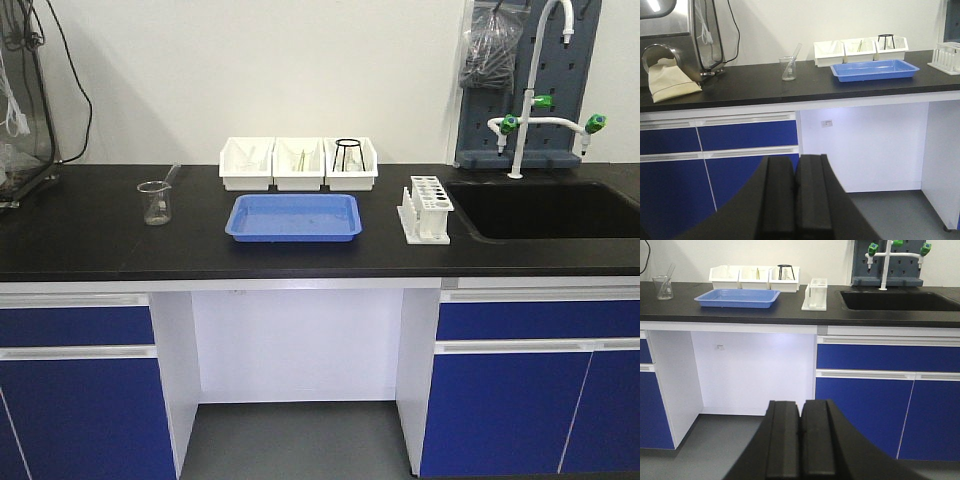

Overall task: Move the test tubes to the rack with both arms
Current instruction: 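Drive the base up to the bench facing the white bins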

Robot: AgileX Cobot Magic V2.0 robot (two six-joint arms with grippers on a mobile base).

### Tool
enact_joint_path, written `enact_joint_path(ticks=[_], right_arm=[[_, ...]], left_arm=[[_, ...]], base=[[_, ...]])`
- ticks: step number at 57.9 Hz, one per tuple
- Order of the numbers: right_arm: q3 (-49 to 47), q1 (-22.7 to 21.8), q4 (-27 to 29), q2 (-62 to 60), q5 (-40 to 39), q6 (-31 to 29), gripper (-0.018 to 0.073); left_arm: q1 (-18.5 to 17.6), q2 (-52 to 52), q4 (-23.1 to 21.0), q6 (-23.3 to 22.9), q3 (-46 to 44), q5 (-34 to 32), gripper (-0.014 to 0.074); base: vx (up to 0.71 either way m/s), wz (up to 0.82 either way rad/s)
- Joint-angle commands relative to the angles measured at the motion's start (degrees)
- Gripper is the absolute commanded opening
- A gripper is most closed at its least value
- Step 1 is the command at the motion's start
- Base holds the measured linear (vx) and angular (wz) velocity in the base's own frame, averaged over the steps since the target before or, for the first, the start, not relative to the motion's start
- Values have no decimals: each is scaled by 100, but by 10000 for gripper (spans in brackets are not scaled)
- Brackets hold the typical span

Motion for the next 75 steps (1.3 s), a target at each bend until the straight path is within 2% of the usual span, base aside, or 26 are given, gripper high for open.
enact_joint_path(ticks=[1, 75], right_arm=[[60, 5, -32, -40, -454, -43, -8], [60, 5, -32, -40, -454, -43, -8]], left_arm=[[-1, -16, -57, -36, 150, -497, -20], [-1, -16, -57, -36, 150, -497, -20]], base=[[0, 0], [2, 1]])
